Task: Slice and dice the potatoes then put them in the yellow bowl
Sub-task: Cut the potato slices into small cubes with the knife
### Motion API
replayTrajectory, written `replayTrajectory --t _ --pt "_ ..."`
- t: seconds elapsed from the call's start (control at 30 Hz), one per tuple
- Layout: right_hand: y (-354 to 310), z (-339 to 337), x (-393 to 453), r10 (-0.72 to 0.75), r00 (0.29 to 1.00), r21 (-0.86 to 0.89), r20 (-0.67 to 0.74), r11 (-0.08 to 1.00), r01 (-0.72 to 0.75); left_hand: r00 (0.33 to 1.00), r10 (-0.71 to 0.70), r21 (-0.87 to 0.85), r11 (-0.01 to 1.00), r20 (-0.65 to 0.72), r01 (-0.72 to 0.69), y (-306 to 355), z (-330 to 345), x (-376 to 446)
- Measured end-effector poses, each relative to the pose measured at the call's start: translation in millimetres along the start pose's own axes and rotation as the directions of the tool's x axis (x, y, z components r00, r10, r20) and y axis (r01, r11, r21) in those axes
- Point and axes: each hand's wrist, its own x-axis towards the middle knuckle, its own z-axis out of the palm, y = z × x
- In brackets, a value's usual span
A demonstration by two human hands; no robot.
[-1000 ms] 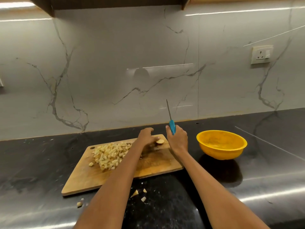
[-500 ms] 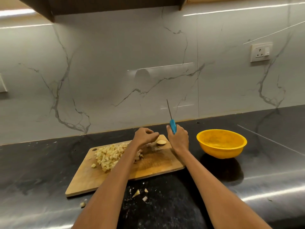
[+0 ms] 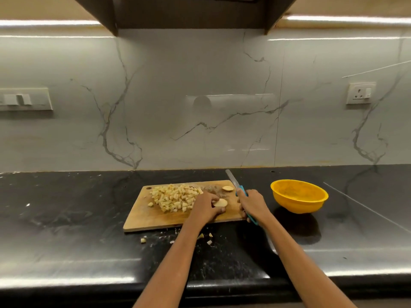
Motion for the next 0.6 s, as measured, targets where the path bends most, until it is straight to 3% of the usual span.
replayTrajectory --t 0.13,0.37,0.6 --pt "-8.0 -5.3 -41.4 0.111 0.986 -0.176 0.127 0.981 -0.088 1.000 -0.006 -0.008 1.000 -0.029 0.006 0.3 -1.5 -5.8" --pt "-15.3 4.6 -69.2 0.063 0.997 -0.456 0.040 0.889 -0.038 0.997 0.017 -0.027 0.999 -0.078 -0.019 1.1 1.5 -11.9" --pt "-21.8 9.7 -72.8 0.113 0.992 -0.559 0.047 0.826 -0.068 0.995 0.030 -0.047 0.998 -0.096 -0.034 -1.5 2.0 -11.7"
